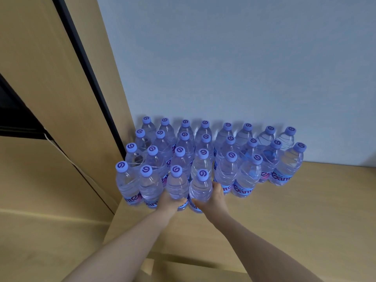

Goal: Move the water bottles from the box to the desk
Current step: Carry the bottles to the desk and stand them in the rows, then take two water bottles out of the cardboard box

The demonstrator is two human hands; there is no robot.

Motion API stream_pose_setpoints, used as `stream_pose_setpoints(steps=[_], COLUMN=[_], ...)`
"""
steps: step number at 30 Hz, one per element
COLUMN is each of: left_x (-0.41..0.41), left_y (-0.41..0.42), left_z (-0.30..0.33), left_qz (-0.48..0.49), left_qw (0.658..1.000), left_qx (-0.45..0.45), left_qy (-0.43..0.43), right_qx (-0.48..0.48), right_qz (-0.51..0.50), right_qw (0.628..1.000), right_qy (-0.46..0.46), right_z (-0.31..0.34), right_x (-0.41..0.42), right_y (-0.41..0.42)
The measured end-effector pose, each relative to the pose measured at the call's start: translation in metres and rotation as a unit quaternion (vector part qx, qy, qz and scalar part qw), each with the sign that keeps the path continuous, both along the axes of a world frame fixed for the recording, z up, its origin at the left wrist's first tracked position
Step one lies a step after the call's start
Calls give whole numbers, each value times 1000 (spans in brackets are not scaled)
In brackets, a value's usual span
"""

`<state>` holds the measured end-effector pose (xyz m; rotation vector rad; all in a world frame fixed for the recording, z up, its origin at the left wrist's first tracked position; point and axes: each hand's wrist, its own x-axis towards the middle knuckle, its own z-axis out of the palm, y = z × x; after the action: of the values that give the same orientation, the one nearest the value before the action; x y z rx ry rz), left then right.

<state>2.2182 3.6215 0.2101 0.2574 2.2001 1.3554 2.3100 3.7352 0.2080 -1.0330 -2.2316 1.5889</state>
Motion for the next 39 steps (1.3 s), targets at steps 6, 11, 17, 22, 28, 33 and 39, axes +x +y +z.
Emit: stream_pose_setpoints(steps=[6,11,17,22,28,33,39], left_x=[0,2,16,28,52,62,53], left_y=[-6,-20,-52,-92,-164,-236,-333], left_z=[-3,-11,-22,-32,-31,-24,-21], left_qz=[1,19,18,94,144,129,209], left_qw=[998,996,996,991,980,976,954], left_qx=[3,-48,-71,-74,-134,-169,-207], left_qy=[-59,-69,-54,-57,-34,-49,-58], right_qx=[21,2,-81,-50,16,38,78], right_qz=[24,44,74,188,313,397,479], right_qw=[997,991,968,932,897,875,835], right_qy=[-69,-128,-226,-306,-311,-273,-260], right_z=[6,6,0,-4,2,12,20], right_x=[-4,2,11,10,-10,-37,-82], right_y=[2,4,-1,-26,-86,-151,-240])
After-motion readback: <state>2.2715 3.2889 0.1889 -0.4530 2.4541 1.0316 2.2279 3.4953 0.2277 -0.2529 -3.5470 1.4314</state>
